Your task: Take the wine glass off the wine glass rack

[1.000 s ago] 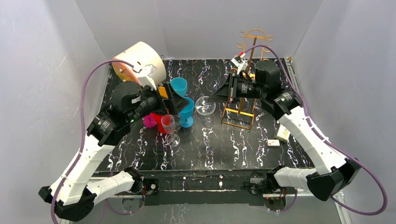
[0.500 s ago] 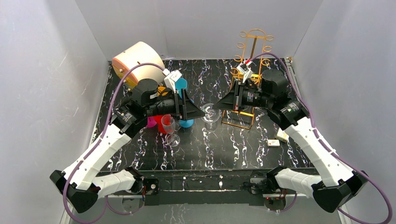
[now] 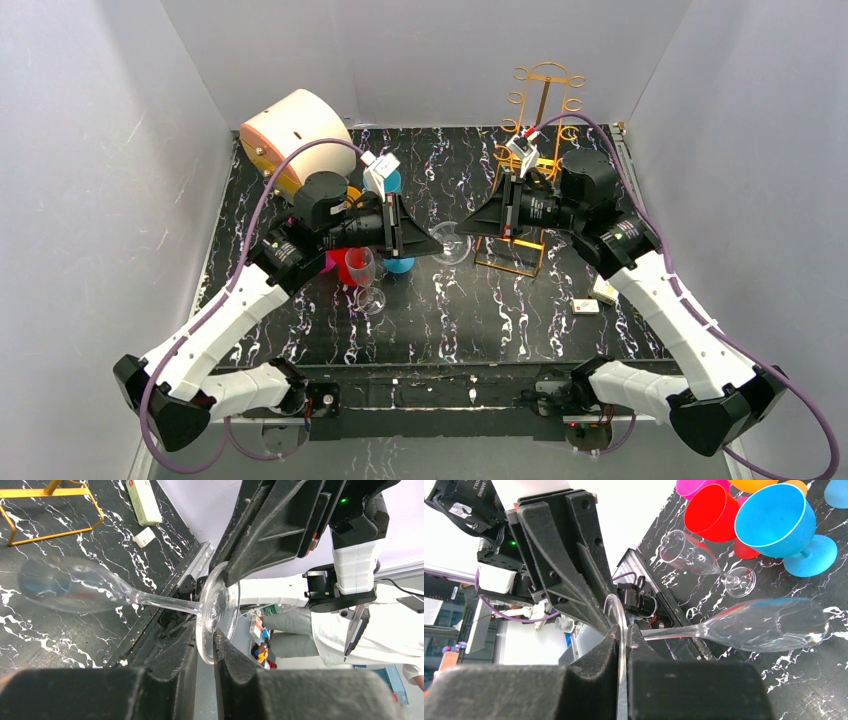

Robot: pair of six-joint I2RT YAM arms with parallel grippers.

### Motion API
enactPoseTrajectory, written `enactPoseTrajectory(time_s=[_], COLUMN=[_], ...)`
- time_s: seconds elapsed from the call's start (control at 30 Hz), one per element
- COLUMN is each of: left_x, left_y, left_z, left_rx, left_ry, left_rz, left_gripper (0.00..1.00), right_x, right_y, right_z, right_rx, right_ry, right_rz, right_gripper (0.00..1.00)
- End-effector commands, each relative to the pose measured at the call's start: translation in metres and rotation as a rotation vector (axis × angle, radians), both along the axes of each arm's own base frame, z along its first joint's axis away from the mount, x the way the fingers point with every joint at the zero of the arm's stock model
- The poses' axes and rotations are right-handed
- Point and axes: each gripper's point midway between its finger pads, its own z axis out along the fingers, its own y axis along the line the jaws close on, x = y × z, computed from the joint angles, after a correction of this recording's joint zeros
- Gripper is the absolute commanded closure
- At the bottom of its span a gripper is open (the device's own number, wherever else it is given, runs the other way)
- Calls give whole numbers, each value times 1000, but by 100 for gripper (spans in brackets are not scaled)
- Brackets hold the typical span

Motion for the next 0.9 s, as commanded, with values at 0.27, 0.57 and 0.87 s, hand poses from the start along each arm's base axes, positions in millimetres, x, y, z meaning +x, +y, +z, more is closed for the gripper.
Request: enactPoseTrajectory(time_s=[0.27, 0.57, 0.87], left_x=[5, 3, 0], left_y=[-5, -4, -5], left_z=[11, 16, 18], left_rx=[-62, -86, -97], left_ry=[-26, -45, -56], left_rz=[23, 23, 12], left_gripper=[100, 100, 100], right_x=[-22, -37, -42], right_y=[-2, -9, -9], right_z=[14, -3, -1], right_rx=[74, 57, 146], right_ry=[-77, -47, -66], right_rz=[93, 117, 112], right_gripper=[93, 50, 62])
